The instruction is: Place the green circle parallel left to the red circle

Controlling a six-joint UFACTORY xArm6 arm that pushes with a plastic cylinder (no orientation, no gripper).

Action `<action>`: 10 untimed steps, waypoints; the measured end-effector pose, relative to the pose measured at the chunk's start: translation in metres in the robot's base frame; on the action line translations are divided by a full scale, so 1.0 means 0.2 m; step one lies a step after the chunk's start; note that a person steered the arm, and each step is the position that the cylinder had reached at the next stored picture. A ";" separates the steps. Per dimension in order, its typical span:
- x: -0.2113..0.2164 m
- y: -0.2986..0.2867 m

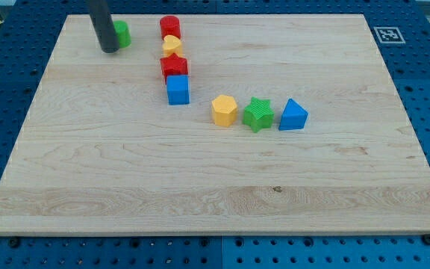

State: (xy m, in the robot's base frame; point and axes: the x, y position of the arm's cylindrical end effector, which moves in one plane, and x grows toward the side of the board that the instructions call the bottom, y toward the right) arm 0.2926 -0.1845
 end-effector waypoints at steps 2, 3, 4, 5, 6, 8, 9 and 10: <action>0.06 0.37; 0.00 0.35; -0.01 0.24; -0.04 0.16; -0.14 0.13; -0.24 0.13; -0.24 0.10; -0.17 0.10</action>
State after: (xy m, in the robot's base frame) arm 0.2591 -0.1644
